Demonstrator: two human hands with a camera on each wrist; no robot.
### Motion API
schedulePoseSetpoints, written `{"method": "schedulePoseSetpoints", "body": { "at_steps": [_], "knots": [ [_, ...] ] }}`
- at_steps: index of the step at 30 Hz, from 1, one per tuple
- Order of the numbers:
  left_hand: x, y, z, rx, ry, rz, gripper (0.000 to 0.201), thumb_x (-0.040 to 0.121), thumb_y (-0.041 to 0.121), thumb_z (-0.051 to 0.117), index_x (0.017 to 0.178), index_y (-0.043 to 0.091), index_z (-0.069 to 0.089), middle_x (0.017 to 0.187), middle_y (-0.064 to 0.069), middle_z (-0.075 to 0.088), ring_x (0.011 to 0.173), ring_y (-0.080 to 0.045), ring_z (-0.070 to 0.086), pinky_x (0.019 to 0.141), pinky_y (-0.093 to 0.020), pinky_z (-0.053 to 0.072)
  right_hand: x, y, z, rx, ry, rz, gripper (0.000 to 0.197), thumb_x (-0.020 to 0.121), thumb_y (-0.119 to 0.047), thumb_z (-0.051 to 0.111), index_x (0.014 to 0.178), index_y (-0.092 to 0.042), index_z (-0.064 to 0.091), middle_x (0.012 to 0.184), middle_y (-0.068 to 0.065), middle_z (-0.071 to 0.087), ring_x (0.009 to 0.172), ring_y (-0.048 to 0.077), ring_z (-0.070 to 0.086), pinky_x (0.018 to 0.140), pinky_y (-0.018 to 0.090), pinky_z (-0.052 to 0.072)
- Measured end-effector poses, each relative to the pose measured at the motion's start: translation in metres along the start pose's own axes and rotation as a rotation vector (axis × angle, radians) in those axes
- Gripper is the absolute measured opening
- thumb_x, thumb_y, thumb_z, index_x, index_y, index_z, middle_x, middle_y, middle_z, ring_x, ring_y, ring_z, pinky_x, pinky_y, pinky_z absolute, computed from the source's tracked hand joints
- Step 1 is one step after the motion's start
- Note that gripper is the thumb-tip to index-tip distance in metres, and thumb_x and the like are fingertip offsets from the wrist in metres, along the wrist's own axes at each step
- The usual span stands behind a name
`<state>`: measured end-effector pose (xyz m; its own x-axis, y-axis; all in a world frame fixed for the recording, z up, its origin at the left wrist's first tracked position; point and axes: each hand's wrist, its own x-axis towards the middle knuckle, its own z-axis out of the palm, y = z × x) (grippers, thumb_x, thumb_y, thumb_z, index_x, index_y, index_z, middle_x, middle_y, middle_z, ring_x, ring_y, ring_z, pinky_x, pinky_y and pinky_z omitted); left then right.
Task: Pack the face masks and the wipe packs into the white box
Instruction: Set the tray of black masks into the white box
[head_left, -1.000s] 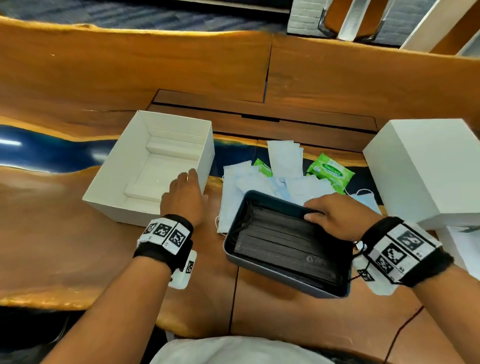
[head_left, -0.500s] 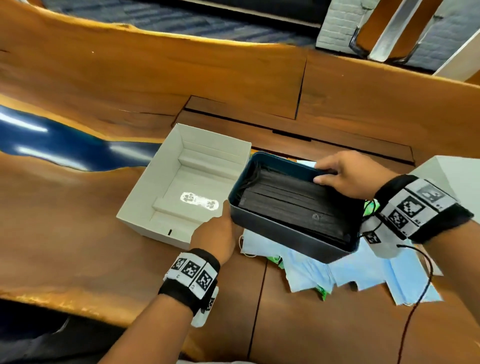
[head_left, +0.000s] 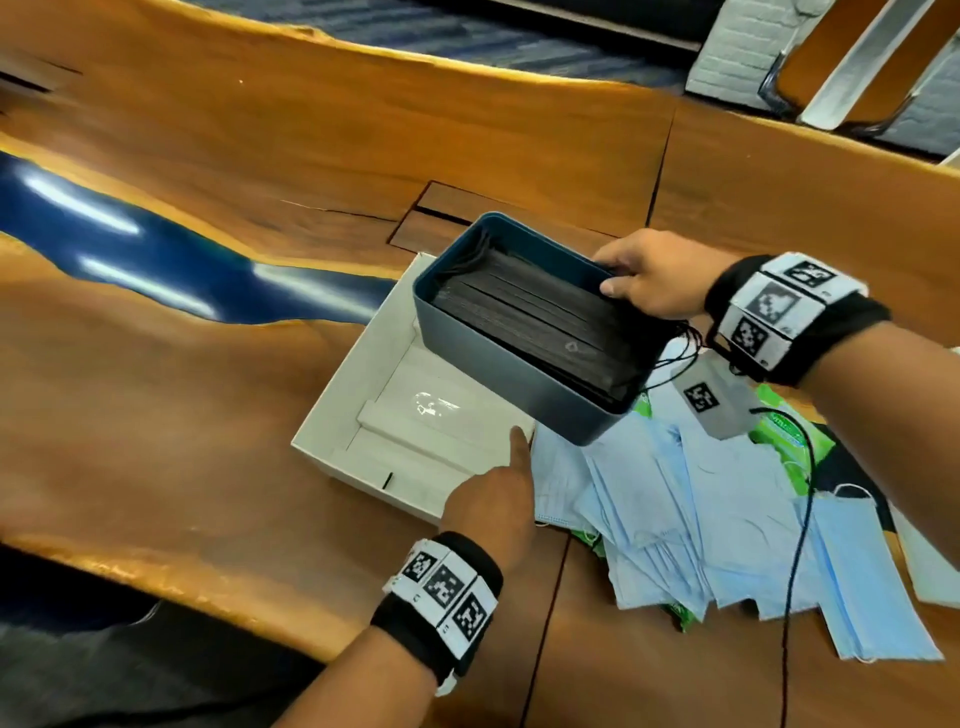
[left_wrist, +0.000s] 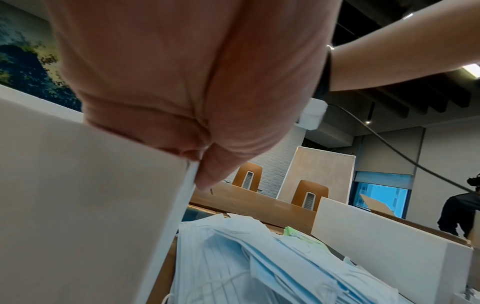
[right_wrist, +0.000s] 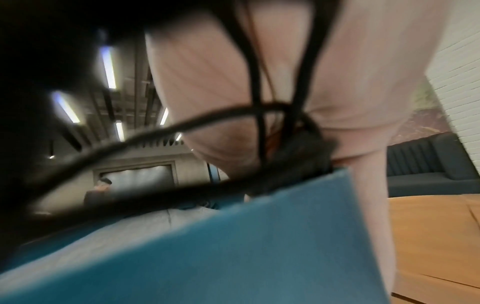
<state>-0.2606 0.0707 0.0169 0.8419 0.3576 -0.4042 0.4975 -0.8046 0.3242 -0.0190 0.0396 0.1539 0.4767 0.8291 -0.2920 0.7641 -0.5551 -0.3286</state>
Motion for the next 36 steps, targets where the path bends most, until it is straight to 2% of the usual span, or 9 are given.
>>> {"method": "schedulePoseSetpoints", "body": {
  "at_steps": [3, 8, 12, 19, 26, 29, 31, 33, 36],
  "knots": [
    [-0.001, 0.002, 0.000, 0.002, -0.016, 0.021, 0.080, 0.095, 0.005, 0.041, 0.155, 0.009, -0.012, 0.112, -0.012, 0.065, 0.097, -0.029, 0.064, 0.071, -0.033, 0.044, 0.026, -0.022, 0.005, -0.054, -0.017, -0.019, 0.026, 0.099, -0.016, 0.052, 0.123, -0.010, 0.062, 0.125, 0.011, 0.062, 0.113, 0.031, 0.056, 0.096, 0.044, 0.047],
    [-0.001, 0.002, 0.000, 0.002, -0.027, 0.041, 0.079, 0.096, 0.005, 0.040, 0.154, 0.006, -0.013, 0.112, -0.013, 0.065, 0.096, -0.030, 0.064, 0.067, -0.033, 0.041, 0.058, -0.045, 0.020, -0.094, -0.047, -0.034, 0.022, 0.098, -0.014, 0.053, 0.115, -0.012, 0.066, 0.110, 0.011, 0.066, 0.099, 0.028, 0.058, 0.076, 0.030, 0.040],
    [0.000, 0.003, -0.001, 0.015, -0.020, 0.047, 0.078, 0.095, 0.003, 0.040, 0.154, 0.004, -0.011, 0.108, -0.014, 0.066, 0.092, -0.032, 0.065, 0.064, -0.033, 0.039, 0.075, -0.057, 0.027, -0.120, -0.090, -0.030, 0.024, 0.095, -0.009, 0.052, 0.112, -0.014, 0.069, 0.102, 0.010, 0.067, 0.097, 0.029, 0.059, 0.075, 0.032, 0.045],
    [-0.002, 0.004, -0.002, -0.012, -0.017, 0.056, 0.081, 0.095, 0.006, 0.043, 0.154, 0.005, -0.012, 0.112, -0.014, 0.062, 0.095, -0.032, 0.064, 0.067, -0.034, 0.039, 0.095, -0.065, 0.050, -0.161, -0.097, 0.015, 0.028, 0.093, -0.005, 0.051, 0.113, -0.009, 0.069, 0.109, 0.015, 0.069, 0.102, 0.035, 0.062, 0.084, 0.038, 0.053],
    [-0.005, 0.007, -0.010, -0.053, -0.071, 0.051, 0.078, 0.096, 0.004, 0.040, 0.154, 0.007, -0.012, 0.117, -0.016, 0.058, 0.098, -0.035, 0.062, 0.067, -0.036, 0.038, 0.099, -0.053, 0.074, -0.142, -0.196, 0.060, 0.036, 0.091, 0.003, 0.044, 0.116, -0.012, 0.066, 0.110, 0.013, 0.067, 0.095, 0.029, 0.058, 0.073, 0.030, 0.042],
    [-0.005, 0.008, -0.010, -0.055, -0.076, 0.060, 0.077, 0.095, 0.001, 0.038, 0.155, 0.007, -0.009, 0.115, -0.017, 0.058, 0.096, -0.036, 0.062, 0.055, -0.034, 0.033, 0.102, -0.050, 0.086, -0.165, -0.249, 0.067, 0.041, 0.091, 0.003, 0.041, 0.123, -0.014, 0.062, 0.120, 0.009, 0.064, 0.106, 0.031, 0.058, 0.076, 0.030, 0.042],
    [-0.004, 0.008, -0.009, -0.058, -0.067, 0.057, 0.076, 0.094, -0.001, 0.037, 0.156, 0.008, -0.007, 0.118, -0.018, 0.057, 0.095, -0.037, 0.063, 0.046, -0.031, 0.022, 0.105, -0.049, 0.095, -0.159, -0.271, 0.067, 0.044, 0.092, 0.004, 0.041, 0.127, -0.013, 0.059, 0.125, 0.008, 0.061, 0.111, 0.029, 0.057, 0.076, 0.028, 0.039],
    [-0.003, 0.008, -0.009, -0.094, -0.055, 0.033, 0.077, 0.095, -0.001, 0.038, 0.156, 0.010, -0.006, 0.128, -0.018, 0.052, 0.096, -0.037, 0.062, 0.045, -0.029, 0.018, 0.109, -0.045, 0.102, -0.132, -0.277, 0.061, 0.044, 0.091, 0.005, 0.043, 0.126, -0.012, 0.061, 0.124, 0.010, 0.063, 0.107, 0.028, 0.058, 0.078, 0.029, 0.042],
    [-0.003, 0.008, -0.009, -0.149, -0.034, 0.010, 0.079, 0.095, 0.001, 0.039, 0.156, 0.014, -0.009, 0.142, -0.015, 0.041, 0.099, -0.036, 0.062, 0.045, -0.027, 0.016, 0.114, -0.040, 0.112, -0.104, -0.266, 0.079, 0.047, 0.089, 0.005, 0.046, 0.129, -0.015, 0.061, 0.128, 0.010, 0.063, 0.115, 0.029, 0.058, 0.091, 0.032, 0.048]
  ]
}}
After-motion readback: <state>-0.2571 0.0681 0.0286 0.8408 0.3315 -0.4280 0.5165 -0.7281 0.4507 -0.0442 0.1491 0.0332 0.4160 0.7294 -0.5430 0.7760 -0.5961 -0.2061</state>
